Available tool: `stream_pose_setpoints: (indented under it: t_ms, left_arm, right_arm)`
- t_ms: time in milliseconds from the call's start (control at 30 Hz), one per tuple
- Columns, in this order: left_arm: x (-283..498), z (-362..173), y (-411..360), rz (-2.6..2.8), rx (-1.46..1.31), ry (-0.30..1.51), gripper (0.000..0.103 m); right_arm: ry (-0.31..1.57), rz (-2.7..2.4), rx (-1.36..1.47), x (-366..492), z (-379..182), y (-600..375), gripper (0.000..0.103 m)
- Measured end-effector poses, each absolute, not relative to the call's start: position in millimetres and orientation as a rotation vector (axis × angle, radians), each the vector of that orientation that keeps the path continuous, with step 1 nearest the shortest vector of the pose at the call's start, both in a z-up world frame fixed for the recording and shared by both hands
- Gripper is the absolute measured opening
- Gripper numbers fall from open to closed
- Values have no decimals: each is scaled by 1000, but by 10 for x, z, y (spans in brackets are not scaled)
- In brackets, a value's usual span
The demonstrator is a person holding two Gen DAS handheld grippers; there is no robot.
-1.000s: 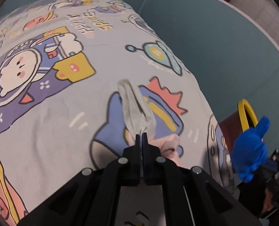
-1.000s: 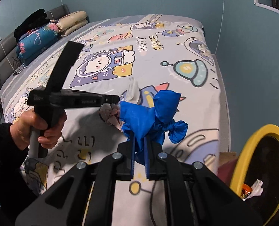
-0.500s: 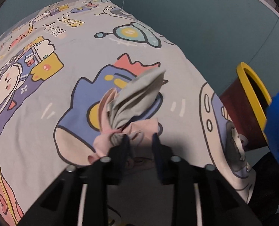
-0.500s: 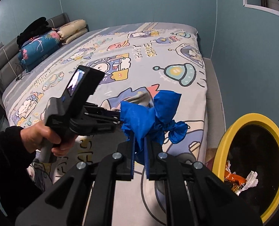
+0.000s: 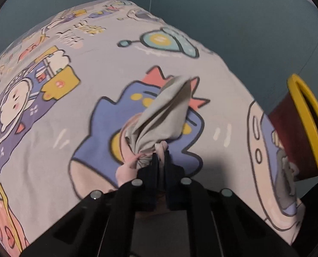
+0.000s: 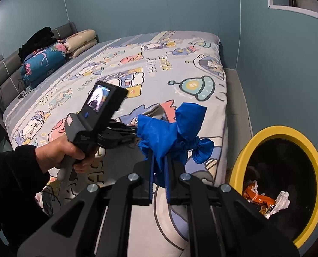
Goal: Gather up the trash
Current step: 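Carry the blue and pink cloths over the yellow bin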
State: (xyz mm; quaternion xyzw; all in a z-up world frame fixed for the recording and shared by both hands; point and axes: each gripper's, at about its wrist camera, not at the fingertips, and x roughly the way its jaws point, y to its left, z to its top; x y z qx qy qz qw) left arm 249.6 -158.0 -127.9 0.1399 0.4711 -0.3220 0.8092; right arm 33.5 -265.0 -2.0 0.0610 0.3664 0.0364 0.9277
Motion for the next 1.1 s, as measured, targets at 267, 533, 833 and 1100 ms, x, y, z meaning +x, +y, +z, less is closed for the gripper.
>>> stream_pose_setpoints:
  t_ms: [267,533,833,1100]
  left_arm:
    - [1956,-509,-1335,-683,236,795,4]
    - [1071,394,-1623,-687,216,542,4]
    - [345,843,-2272,-767,245,368,4]
    - [157,778,-2821,-822,262,355,4]
  right_arm:
    - [661,69,129,56,294,-2754,7]
    - [553,-30,99,-308,654,-3051,7]
    - [482,-183,138,-681,827,-3596,7]
    - [498,-274,195,-803,675,-4091,7]
